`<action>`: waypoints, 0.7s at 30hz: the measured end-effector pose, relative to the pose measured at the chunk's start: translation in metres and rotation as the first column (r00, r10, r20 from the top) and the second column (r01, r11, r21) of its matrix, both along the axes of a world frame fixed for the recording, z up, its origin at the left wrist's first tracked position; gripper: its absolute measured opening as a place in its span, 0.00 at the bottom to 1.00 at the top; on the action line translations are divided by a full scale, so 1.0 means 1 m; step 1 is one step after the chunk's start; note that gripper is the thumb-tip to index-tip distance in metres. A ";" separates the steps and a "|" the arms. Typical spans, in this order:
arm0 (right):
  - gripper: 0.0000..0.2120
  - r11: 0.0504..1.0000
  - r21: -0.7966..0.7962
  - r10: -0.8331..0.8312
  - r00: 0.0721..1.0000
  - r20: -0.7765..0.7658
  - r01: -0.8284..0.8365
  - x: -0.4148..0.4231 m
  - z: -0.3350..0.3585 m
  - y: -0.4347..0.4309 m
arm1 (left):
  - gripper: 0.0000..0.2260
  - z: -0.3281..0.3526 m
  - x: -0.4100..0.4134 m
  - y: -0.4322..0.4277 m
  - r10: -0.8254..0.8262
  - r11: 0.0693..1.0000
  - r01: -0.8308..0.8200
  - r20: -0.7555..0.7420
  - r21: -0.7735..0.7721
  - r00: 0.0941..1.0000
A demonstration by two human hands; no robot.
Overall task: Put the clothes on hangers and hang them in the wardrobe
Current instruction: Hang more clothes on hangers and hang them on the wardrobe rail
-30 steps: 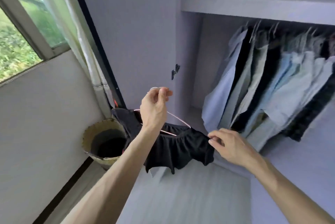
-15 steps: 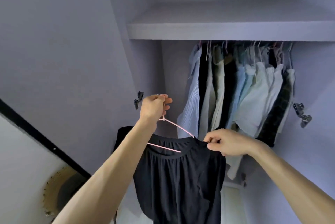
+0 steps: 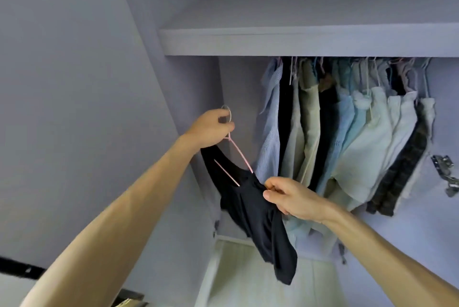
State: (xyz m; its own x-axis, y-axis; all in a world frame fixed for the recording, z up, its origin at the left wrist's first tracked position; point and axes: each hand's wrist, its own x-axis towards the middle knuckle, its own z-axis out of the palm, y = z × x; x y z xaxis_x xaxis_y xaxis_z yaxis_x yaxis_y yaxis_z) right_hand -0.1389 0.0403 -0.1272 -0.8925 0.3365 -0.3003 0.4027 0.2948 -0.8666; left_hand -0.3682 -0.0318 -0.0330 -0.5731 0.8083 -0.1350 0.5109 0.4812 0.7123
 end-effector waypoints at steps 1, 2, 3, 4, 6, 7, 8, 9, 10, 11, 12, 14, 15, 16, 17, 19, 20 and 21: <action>0.11 0.999 -0.025 -0.041 0.999 -0.019 0.040 -0.009 -0.002 -0.003 | 0.17 0.002 -0.014 0.003 -0.016 1.000 0.017 -0.129 0.009 0.991; 0.10 0.996 -0.045 -0.078 0.996 -0.034 0.076 -0.017 -0.002 -0.006 | 0.23 0.008 -0.025 0.005 0.008 0.998 0.007 -0.260 0.054 0.966; 0.09 0.992 -0.060 -0.110 0.992 -0.055 0.107 -0.026 -0.002 -0.009 | 0.26 0.016 -0.037 0.009 0.061 0.991 -0.009 -0.385 0.134 0.921; 0.09 0.988 -0.073 -0.139 0.987 -0.078 0.133 -0.036 -0.001 -0.012 | 0.28 0.027 -0.048 0.013 0.130 0.975 -0.016 -0.510 0.222 0.850; 0.09 0.979 -0.086 -0.193 0.975 -0.114 0.183 -0.055 0.005 -0.013 | 0.31 0.049 -0.072 0.024 0.224 0.953 0.015 -0.736 0.303 0.638; 0.09 0.973 -0.089 -0.222 0.966 -0.129 0.212 -0.065 0.008 -0.012 | 0.31 0.060 -0.083 0.030 0.225 0.956 0.038 -0.808 0.291 0.545; 0.08 0.966 -0.096 -0.253 0.957 -0.140 0.241 -0.074 0.010 -0.010 | 0.32 0.068 -0.094 0.036 0.197 0.966 0.052 -0.849 0.254 0.491; 0.07 0.958 -0.100 -0.282 0.948 -0.147 0.269 -0.083 0.012 -0.008 | 0.31 0.074 -0.105 0.043 0.155 0.977 0.060 -0.870 0.206 0.468; 0.06 0.951 -0.099 -0.306 0.940 -0.149 0.294 -0.091 0.013 -0.006 | 0.30 0.077 -0.115 0.050 0.110 0.986 0.059 -0.874 0.156 0.474; 0.05 0.944 -0.098 -0.326 0.934 -0.148 0.315 -0.099 0.014 -0.004 | 0.29 0.076 -0.124 0.056 0.076 0.992 0.054 -0.863 0.118 0.499; 0.06 0.938 -0.097 -0.344 0.927 -0.147 0.333 -0.106 0.015 -0.001 | 0.28 0.073 -0.131 0.061 0.059 0.993 0.056 -0.850 0.103 0.523; 0.09 0.921 -0.109 -0.387 0.909 -0.154 0.374 -0.120 0.016 0.007 | 0.28 0.063 -0.139 0.069 0.086 0.987 0.068 -0.842 0.144 0.533; 0.10 0.909 -0.117 -0.414 0.895 -0.162 0.400 -0.126 0.016 0.014 | 0.28 0.059 -0.139 0.072 0.116 0.982 0.069 -0.841 0.179 0.528; 0.10 0.898 -0.115 -0.440 0.881 -0.172 0.426 -0.132 0.016 0.020 | 0.29 0.056 -0.140 0.075 0.142 0.976 0.069 -0.842 0.207 0.520; 0.10 0.887 -0.103 -0.461 0.869 -0.181 0.450 -0.139 0.016 0.027 | 0.30 0.054 -0.141 0.077 0.160 0.971 0.070 -0.841 0.229 0.517; 0.08 0.865 -0.076 -0.501 0.842 -0.200 0.497 -0.151 0.019 0.038 | 0.30 0.052 -0.142 0.080 0.169 0.968 0.074 -0.838 0.241 0.518; 0.08 0.850 -0.070 -0.523 0.825 -0.214 0.522 -0.157 0.020 0.044 | 0.31 0.052 -0.143 0.080 0.167 0.969 0.071 -0.840 0.236 0.517; 0.07 0.835 -0.066 -0.545 0.806 -0.229 0.546 -0.163 0.021 0.049 | 0.31 0.052 -0.144 0.081 0.164 0.971 0.066 -0.842 0.229 0.513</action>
